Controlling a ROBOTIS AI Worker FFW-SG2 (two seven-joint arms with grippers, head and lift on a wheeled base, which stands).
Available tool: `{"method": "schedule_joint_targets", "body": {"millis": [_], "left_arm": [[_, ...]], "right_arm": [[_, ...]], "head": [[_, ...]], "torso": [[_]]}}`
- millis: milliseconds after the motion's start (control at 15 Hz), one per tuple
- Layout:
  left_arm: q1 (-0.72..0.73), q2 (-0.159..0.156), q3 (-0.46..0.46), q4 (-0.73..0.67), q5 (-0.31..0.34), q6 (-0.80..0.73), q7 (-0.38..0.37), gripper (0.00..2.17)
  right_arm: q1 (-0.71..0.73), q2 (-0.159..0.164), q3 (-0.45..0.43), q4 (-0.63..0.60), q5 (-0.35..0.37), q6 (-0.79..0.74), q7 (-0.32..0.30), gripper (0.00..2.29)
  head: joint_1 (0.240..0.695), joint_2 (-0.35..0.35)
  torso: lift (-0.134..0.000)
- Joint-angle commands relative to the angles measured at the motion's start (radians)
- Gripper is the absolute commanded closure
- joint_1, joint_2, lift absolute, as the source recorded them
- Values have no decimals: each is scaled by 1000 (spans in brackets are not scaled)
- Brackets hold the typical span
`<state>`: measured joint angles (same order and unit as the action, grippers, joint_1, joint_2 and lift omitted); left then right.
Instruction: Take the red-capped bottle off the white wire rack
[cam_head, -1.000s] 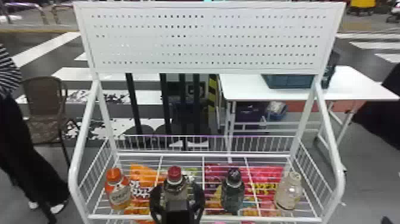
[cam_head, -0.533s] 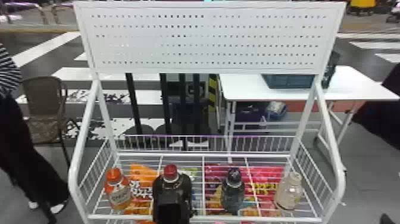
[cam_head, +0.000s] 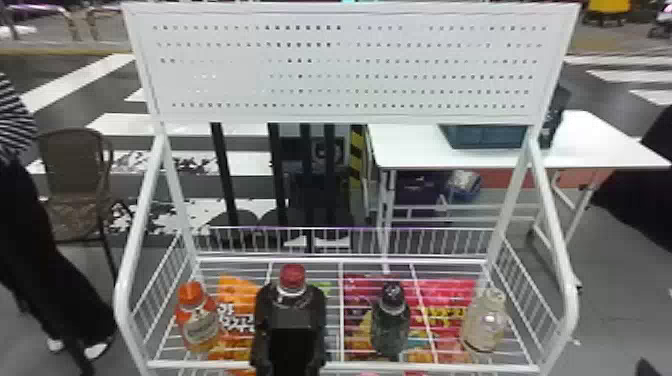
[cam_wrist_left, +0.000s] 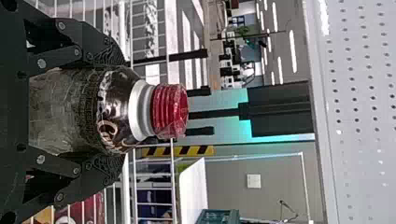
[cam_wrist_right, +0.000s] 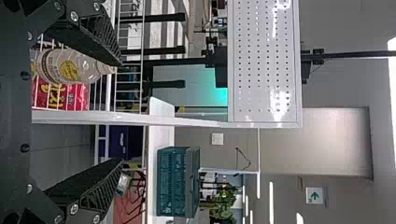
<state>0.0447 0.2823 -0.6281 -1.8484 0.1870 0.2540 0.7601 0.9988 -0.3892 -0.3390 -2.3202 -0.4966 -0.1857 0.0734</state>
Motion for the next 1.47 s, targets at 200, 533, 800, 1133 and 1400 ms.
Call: {"method": "schedule_joint_targets", "body": {"millis": [200,533,800,1133,1400], "left_arm": [[340,80,383,-489,-27,199,-65,1953],[517,74,544,-540,-4,-9,-177,1953],[526,70,545,-542,9,-46,-219,1953],[517,69,541,-540,9,-46,-219,1953],[524,64,539,-540,3,-46,-216,1953]], "right_arm": [[-15,-14,11,5,-2,13,-9,171],[-28,-33,21,-5,-2,56,-21,171],[-32,-33,29,-5,3,62,-30,171],[-29,-30,29,-21,3,62,-30,171],[-31,-33,20,-34,0,62,-34,171]], "head": [[499,0],[499,0],[499,0],[499,0],[499,0]], "torso": [[0],[0],[0],[0],[0]]}}
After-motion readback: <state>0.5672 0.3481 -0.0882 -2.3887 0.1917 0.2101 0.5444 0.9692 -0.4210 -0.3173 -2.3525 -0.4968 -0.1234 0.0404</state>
